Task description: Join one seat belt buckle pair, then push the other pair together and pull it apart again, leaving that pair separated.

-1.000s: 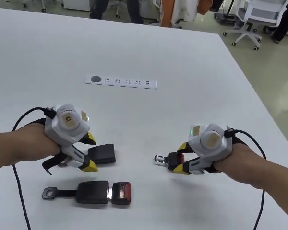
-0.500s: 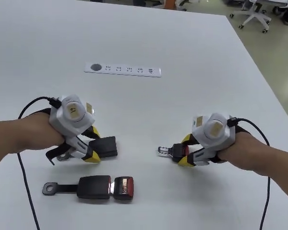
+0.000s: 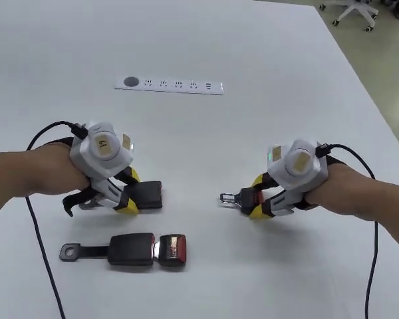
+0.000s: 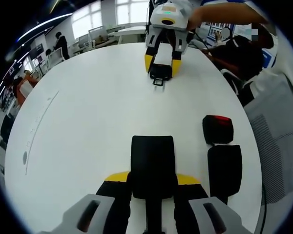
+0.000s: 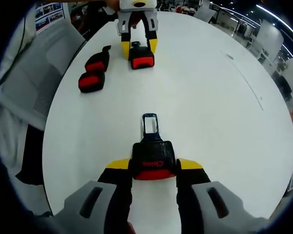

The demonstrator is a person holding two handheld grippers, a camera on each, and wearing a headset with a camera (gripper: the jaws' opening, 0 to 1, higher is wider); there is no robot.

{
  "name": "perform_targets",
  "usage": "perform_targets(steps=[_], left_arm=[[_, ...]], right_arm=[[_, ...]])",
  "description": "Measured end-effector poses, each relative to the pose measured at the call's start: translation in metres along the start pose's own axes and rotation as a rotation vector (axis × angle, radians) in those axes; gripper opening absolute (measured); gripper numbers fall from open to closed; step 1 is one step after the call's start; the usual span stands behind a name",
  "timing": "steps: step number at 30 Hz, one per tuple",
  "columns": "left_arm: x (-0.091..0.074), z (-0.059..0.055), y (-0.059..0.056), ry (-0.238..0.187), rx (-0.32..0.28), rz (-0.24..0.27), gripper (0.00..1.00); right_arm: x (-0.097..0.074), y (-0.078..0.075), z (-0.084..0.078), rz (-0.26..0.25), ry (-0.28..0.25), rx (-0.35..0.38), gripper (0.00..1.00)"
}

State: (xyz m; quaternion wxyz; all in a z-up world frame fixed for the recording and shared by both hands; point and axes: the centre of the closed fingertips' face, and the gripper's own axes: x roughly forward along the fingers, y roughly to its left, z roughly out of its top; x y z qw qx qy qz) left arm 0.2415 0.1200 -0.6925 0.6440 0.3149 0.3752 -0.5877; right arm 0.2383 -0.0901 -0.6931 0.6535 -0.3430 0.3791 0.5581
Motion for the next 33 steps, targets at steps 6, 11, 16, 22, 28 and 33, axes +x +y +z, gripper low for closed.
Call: perform_targets(steps=[6,11,16,22,28,33], left_arm=[[0.0,0.0,-0.001,0.032,0.049,-0.023,0.34],[0.0,-0.001,0.001,0.057,0.074,-0.034,0.34],[-0.001,-0.002,0.0,0.051,0.069,-0.031,0.33],[-0.001,-0.002,0.0,0.056,0.068,-0.028,0.33],[-0.001,-0.001,-0.001,0.058,0.068,-0.027,0.33],[-0.001,-0.001,0.0,0.062,0.067,-0.028,0.33]], right_arm=[[0.002,-0.002,0.0,0.029,0.004,-0.019,0.33],[0.003,-0.003,0.002,0.039,0.008,-0.018,0.33],[0.006,-0.004,0.008,0.02,-0.01,-0.002,0.33],[0.013,0.0,0.022,0.01,-0.028,-0.009,0.33],[0.022,0.004,0.041,0.015,-0.049,-0.015,0.33],[0.033,0.012,0.062,0.014,-0.068,-0.021,0.33]])
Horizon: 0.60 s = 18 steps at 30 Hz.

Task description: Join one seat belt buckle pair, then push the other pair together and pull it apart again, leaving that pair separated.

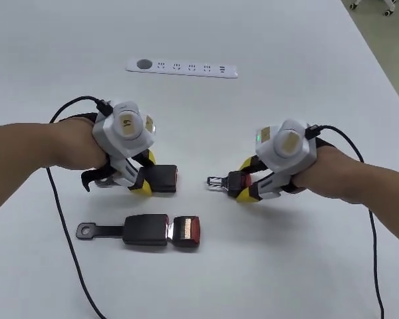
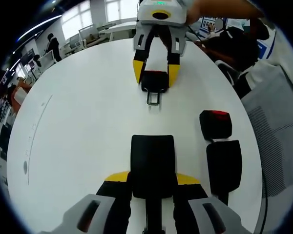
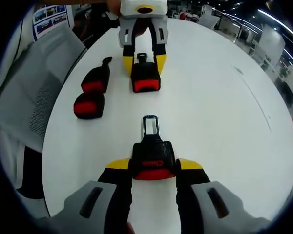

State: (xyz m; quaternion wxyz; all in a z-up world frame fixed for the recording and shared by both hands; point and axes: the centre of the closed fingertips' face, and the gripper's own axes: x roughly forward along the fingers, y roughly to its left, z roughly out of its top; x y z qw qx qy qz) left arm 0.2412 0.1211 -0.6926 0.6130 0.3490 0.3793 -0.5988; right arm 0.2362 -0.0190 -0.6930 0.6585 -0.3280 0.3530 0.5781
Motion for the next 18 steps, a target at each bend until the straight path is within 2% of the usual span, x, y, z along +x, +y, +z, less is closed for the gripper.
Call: perform_targets(steps=[8,18], left_arm=[[0.0,0.0,-0.001,0.001,0.001,0.0,0.33],[0.001,-0.001,0.001,0.002,0.006,0.001,0.33]], right_arm=[[0.015,0.003,0.025,0.003,-0.011,-0.008,0.33],[0.024,0.0,0.037,-0.002,-0.021,-0.005,0.33]])
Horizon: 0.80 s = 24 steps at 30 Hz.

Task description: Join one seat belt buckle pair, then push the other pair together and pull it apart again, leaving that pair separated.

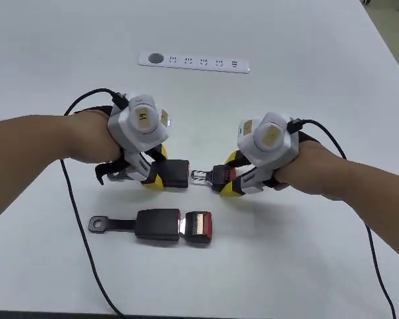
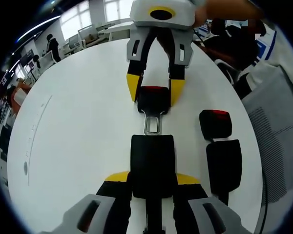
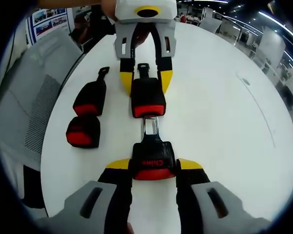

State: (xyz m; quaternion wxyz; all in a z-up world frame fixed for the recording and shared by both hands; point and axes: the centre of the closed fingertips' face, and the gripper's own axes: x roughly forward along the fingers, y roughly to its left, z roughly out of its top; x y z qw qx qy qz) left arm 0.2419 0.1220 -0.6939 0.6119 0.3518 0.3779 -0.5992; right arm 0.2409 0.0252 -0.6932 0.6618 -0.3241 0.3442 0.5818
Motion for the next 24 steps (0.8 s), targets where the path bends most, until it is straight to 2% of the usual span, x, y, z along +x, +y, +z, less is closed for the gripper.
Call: perform_targets(steps=[5,17,24], left_arm=[[-0.001,0.001,-0.002,0.006,0.006,-0.001,0.33],[-0.001,0.001,-0.001,0.013,0.006,-0.002,0.33],[0.0,0.001,-0.001,0.015,0.01,-0.006,0.33]], right_arm=[[0.003,0.001,0.006,-0.004,0.005,-0.011,0.33],[0.002,-0.001,0.007,-0.013,0.005,-0.022,0.32],[0.004,0.002,0.014,-0.008,-0.018,-0.034,0.32]])
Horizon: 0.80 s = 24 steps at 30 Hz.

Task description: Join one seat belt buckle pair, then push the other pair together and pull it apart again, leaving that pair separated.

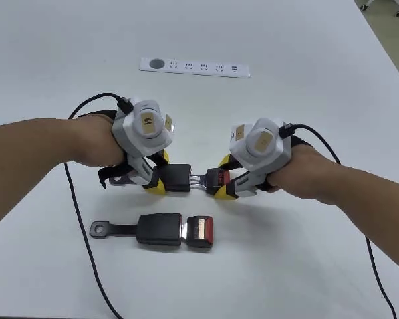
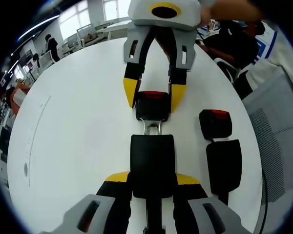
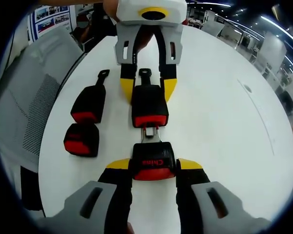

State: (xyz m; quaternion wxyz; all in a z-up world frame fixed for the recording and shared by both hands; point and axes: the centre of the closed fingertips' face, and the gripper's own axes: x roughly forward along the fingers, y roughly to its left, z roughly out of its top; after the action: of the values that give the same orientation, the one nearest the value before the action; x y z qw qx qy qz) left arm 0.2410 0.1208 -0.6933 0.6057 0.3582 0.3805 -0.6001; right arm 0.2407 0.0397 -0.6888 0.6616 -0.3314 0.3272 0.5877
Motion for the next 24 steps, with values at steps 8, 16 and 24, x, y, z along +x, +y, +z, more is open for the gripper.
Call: perform_targets(steps=[8,16,24], left_arm=[[0.0007,0.0022,-0.0007,-0.01,0.002,-0.002,0.33],[0.0015,0.0027,-0.001,0.002,0.006,-0.002,0.33],[0.0023,0.0008,0.0002,-0.01,0.007,-0.002,0.33]], right_arm=[[0.0016,0.0001,0.0008,0.01,-0.011,0.004,0.32],[0.0021,0.0002,0.0018,0.017,-0.011,-0.005,0.32],[0.0025,0.0014,0.0059,-0.004,-0.026,-0.026,0.31]])
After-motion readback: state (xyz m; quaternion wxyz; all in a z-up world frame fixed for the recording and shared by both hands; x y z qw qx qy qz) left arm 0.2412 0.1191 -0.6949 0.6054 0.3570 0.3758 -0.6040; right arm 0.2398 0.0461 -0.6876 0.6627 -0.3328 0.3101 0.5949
